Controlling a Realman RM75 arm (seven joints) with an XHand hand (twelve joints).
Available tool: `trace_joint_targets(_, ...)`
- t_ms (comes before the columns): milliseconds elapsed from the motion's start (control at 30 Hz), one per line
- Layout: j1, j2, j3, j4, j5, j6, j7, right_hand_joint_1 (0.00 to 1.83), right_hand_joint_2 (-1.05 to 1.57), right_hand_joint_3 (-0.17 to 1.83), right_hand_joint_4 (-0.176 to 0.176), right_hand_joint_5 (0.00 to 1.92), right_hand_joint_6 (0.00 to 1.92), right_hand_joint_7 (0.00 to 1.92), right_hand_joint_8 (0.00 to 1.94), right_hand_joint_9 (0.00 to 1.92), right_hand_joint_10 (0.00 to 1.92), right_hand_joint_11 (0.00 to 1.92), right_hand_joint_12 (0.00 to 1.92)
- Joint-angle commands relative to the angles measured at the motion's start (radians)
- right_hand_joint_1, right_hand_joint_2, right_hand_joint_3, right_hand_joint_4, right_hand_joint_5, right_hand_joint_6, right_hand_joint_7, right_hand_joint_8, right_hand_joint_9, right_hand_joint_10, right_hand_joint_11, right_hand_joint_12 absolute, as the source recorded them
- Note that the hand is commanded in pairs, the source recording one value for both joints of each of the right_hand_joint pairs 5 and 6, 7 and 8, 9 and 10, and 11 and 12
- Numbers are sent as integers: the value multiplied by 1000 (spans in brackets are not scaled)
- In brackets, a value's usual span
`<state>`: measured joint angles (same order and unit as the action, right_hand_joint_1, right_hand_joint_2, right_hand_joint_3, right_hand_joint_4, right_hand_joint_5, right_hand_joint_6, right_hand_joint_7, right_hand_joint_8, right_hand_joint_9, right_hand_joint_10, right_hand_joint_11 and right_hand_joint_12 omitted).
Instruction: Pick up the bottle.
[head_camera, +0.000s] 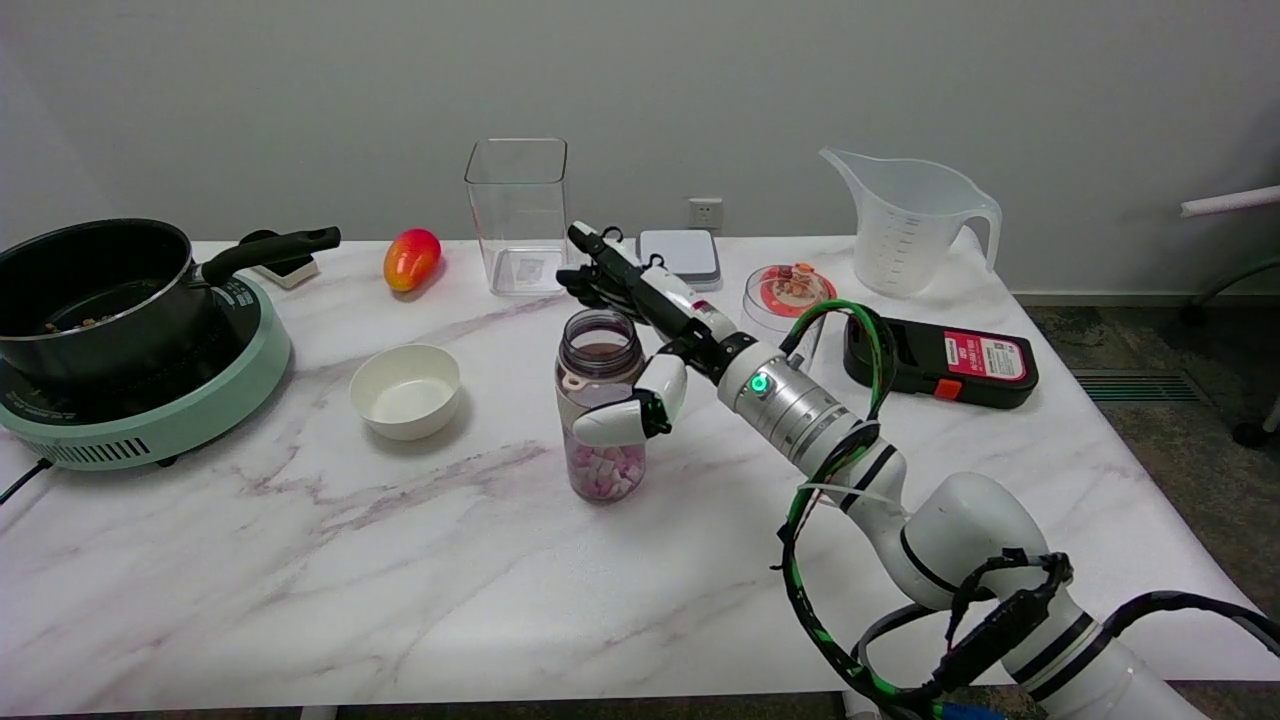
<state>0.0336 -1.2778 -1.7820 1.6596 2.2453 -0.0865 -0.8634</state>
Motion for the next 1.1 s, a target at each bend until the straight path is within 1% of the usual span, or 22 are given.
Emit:
trace_joint_targets(33,4,-27,23,-105,74,-90,-2,1123,-480,1077,0,0,0,293,293,268,268,266,266)
trace_joint_targets(167,7,-29,24,-131,112,-109,-11,1123,-482,1031,0,0,0,291,291,263,263,256,256)
trace_joint_targets(533,27,-40,16,-218,269,-173,-141,1124,-467,992,0,0,0,292,292,259,259,248,248)
trace_joint_targets(667,32,-55,16,-263,355,-207,-226,1129,-436,968,0,0,0,293,293,260,260,248,248)
trace_joint_targets(800,40,-69,8,-323,495,-276,-358,1134,-428,967,0,0,0,298,298,265,265,250,250)
trace_joint_targets(867,43,-75,8,-342,507,-296,-390,1140,-426,971,0,0,0,302,302,272,272,258,258)
trace_joint_targets(1100,40,-82,17,-361,507,-309,-386,1148,-409,951,0,0,0,314,314,286,286,273,273)
